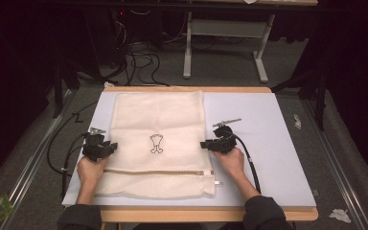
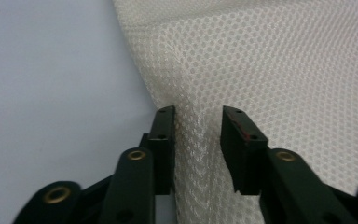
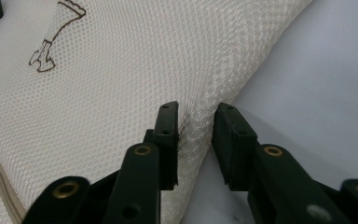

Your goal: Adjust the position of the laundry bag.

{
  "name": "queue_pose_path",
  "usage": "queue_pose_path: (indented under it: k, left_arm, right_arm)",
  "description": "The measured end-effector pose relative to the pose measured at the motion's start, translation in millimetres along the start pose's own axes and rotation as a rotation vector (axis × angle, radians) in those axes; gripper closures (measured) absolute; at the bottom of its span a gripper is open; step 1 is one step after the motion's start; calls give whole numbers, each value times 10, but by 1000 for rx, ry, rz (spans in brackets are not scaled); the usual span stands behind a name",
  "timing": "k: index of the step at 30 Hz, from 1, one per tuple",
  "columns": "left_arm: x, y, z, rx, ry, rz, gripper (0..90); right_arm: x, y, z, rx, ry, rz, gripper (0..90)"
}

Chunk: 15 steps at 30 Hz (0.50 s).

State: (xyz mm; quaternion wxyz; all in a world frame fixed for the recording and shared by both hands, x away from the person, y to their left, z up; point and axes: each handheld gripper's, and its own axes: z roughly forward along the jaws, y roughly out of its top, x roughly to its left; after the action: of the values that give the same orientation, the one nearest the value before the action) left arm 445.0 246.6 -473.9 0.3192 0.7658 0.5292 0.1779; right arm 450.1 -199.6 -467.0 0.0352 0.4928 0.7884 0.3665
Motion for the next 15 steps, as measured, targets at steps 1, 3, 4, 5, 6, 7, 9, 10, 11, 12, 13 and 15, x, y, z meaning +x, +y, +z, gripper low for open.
queue_pose_path:
  k: [1,3,4,5,6,7,9,10,11,12,13,15]
  left_arm:
    - [-23,12,3,6,6,14,728]
    - [-73,50,7,22,43,49,812]
    - [-76,62,5,24,40,49,824]
    - [-68,64,1,22,34,43,835]
    - [-39,50,-3,9,16,18,843]
    - [-21,34,-7,-3,6,-2,850]
    - [8,21,-30,-17,-12,-15,857]
    - [18,19,-45,-28,-21,-19,860]
    - [31,23,-59,-39,-32,-25,863]
    - [41,27,-65,-49,-41,-31,864]
    - [45,37,-67,-55,-48,-34,866]
    - [38,63,-66,-57,-56,-28,866]
  right_arm:
    - [2,2,2,4,3,0,761]
    - [6,6,7,10,6,-18,818]
    - [12,11,7,11,7,-22,832]
    - [13,12,9,10,5,-31,846]
    - [11,13,9,11,5,-35,857]
    - [7,10,-2,7,8,-37,867]
    - [8,6,-25,-2,10,-44,871]
    - [11,8,-34,-4,10,-46,872]
    - [16,13,-44,-6,9,-48,873]
    - [17,18,-56,-10,6,-56,873]
    - [15,20,-68,-14,3,-64,874]
    - [7,14,-98,-13,-5,-65,874]
